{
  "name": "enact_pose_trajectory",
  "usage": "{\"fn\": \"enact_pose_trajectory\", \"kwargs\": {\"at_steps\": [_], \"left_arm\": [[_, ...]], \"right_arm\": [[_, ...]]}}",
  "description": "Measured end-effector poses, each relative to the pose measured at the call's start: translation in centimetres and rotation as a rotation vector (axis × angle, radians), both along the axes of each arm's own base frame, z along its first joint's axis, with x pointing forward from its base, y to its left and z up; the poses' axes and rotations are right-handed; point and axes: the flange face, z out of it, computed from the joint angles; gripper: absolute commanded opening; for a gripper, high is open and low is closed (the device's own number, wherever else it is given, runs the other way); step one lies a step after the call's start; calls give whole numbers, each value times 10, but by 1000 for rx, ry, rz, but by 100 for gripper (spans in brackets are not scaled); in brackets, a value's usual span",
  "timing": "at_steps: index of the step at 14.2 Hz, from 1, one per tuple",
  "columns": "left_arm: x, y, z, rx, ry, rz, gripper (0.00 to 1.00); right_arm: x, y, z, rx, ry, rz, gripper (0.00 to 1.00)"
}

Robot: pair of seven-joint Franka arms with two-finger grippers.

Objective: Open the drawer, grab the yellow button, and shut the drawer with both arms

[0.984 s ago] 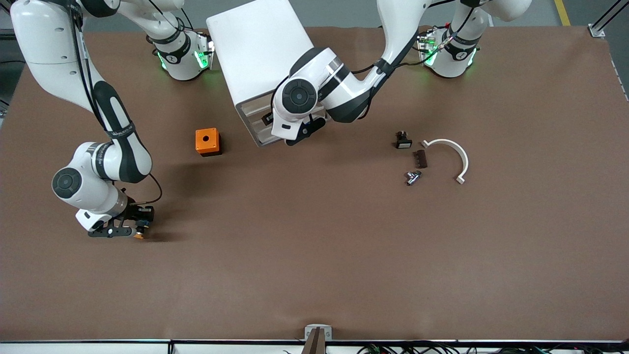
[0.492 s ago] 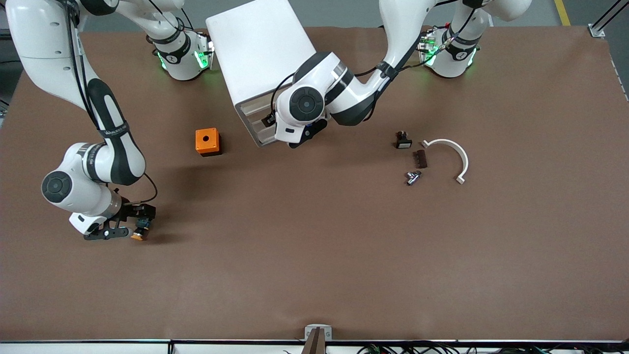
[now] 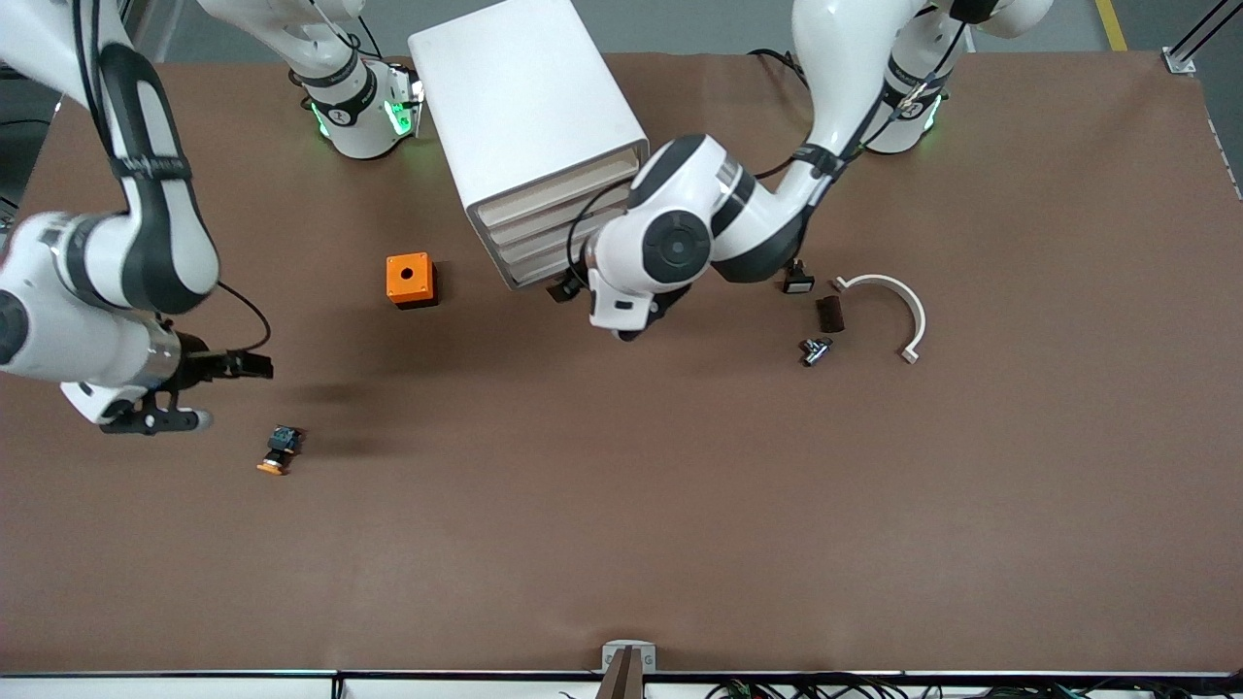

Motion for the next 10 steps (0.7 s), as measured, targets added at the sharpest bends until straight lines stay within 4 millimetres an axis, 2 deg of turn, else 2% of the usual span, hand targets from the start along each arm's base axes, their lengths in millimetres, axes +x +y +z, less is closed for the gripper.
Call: {"fn": "enact_pose_trajectory", "kwargs": {"at_steps": [3, 5, 7, 10], "left_arm": [[47, 56, 54, 45, -188, -12, 99], [78, 109, 97, 29, -283, -28, 99], [102, 171, 133, 15, -344, -60, 99], [113, 248, 169, 19, -361, -160, 99]], "right_arm": [[-30, 9, 83, 6, 26, -34, 100], [-43, 23, 124, -4, 40, -75, 100], [-46, 34, 148, -12, 38, -93, 100], [-43, 33, 172, -15, 12, -106, 100]]}}
